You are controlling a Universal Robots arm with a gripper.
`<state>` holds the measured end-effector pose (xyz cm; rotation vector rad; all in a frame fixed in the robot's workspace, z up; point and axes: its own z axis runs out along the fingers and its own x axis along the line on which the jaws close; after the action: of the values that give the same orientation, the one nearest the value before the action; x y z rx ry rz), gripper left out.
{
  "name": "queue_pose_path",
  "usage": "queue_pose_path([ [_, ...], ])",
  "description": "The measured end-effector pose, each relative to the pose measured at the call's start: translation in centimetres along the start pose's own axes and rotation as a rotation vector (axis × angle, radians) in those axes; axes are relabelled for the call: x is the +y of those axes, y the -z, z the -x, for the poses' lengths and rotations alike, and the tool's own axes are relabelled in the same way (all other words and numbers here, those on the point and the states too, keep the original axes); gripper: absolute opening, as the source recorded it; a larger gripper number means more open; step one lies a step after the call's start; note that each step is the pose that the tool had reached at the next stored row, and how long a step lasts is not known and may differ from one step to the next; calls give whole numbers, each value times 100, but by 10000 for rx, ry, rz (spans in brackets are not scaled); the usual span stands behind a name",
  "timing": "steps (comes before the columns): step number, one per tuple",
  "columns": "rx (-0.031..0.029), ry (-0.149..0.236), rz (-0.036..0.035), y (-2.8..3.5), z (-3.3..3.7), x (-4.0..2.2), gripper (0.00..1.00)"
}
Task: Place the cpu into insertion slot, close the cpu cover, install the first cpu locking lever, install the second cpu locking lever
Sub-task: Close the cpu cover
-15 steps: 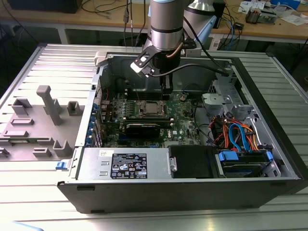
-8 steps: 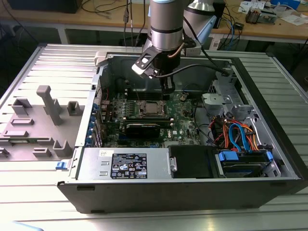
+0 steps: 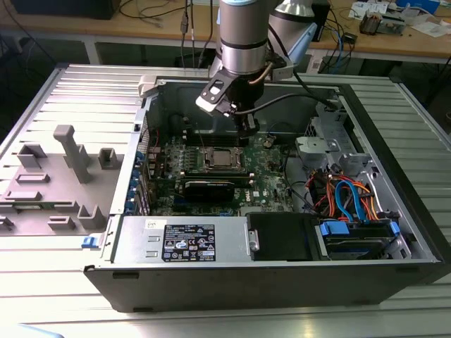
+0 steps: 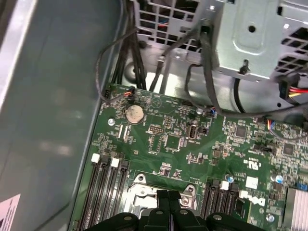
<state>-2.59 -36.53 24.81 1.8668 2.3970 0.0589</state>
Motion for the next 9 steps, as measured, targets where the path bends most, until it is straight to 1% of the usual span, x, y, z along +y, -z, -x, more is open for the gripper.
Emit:
queue_pose_path([
  [3,68,780,43,-7,0,-1,11],
  [9,137,1584,86,-22,-1,-2,11],
])
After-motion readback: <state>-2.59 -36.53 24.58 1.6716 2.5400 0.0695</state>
